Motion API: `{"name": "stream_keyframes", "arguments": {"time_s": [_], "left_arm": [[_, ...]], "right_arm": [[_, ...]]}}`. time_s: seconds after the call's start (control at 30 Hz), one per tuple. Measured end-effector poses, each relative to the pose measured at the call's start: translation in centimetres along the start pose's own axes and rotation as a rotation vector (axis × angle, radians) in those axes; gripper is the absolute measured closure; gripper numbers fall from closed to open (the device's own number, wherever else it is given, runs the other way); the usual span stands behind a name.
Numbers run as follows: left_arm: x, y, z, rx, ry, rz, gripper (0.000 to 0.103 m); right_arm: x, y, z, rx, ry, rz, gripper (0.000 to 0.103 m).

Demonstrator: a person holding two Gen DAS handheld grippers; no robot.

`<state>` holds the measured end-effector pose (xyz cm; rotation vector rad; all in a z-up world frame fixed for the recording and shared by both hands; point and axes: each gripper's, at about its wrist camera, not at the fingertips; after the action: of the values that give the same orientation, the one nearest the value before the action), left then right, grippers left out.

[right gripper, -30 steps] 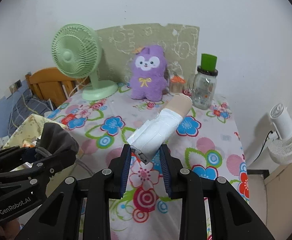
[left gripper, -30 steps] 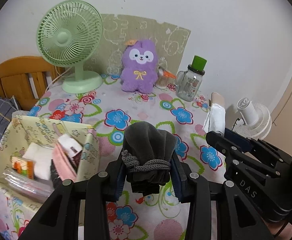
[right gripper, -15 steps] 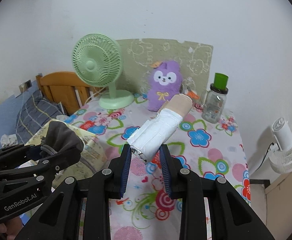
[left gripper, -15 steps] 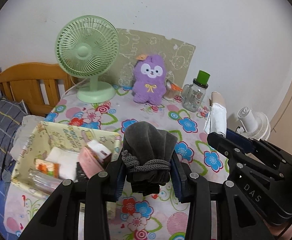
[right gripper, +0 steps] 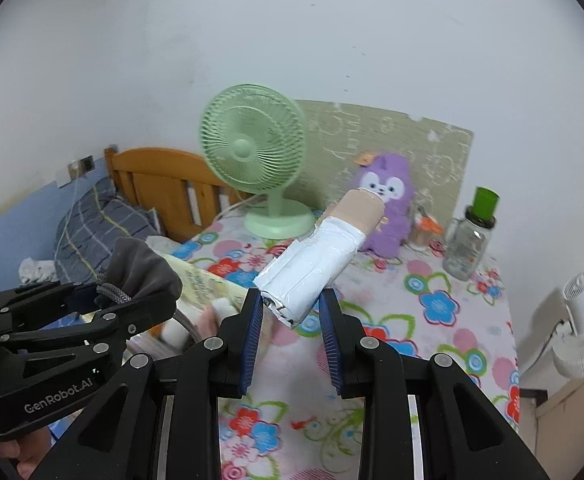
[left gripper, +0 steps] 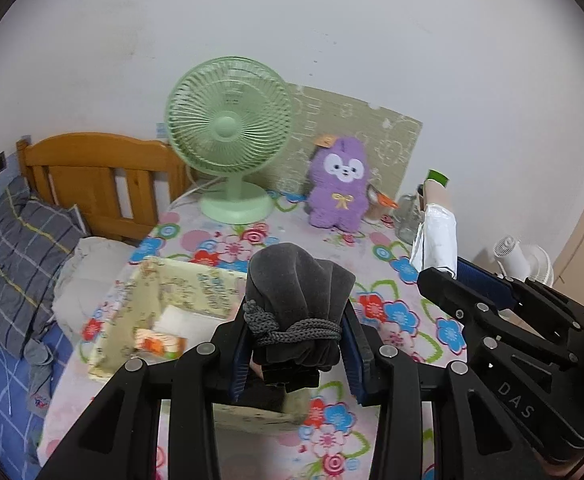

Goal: Organize soft objects
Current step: 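Carry the grey bundle and white roll over the yellow fabric box, then open both tools to drop the grey bundle and white roll into the box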

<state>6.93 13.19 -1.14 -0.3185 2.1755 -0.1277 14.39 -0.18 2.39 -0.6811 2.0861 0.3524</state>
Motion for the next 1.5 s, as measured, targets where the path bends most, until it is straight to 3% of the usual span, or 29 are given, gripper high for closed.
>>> {"name": "stream_keyframes", "arguments": {"time_s": [0.47, 0.77, 1.5], "left_arm": [[0.1, 6.6, -0.4, -0.097, -0.006, -0.071, 0.063], [0.7, 9.5, 0.4, -0.136, 0.016, -0.105, 0.063], [1.2, 11.7, 1.2, -0.151, 0.047, -0.133, 0.062]], "right_arm": [[-0.8, 6.4, 3.7, -0.120, 0.039, -0.068, 0.071], [-0.4, 8.4, 6.0, -0.157, 0.080, -0.084, 0.071], [0.0, 10.3, 8.2, -0.175, 0.136, -0.115, 0.071]]}}
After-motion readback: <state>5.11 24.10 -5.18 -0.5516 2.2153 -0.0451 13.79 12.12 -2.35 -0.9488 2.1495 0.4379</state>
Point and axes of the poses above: each gripper's, at about its wrist camera, not at the fingertips, and z roughly the way its jaws point, y to its left, x to its underside, and after that the axes turned 1 degree about x, right-handed
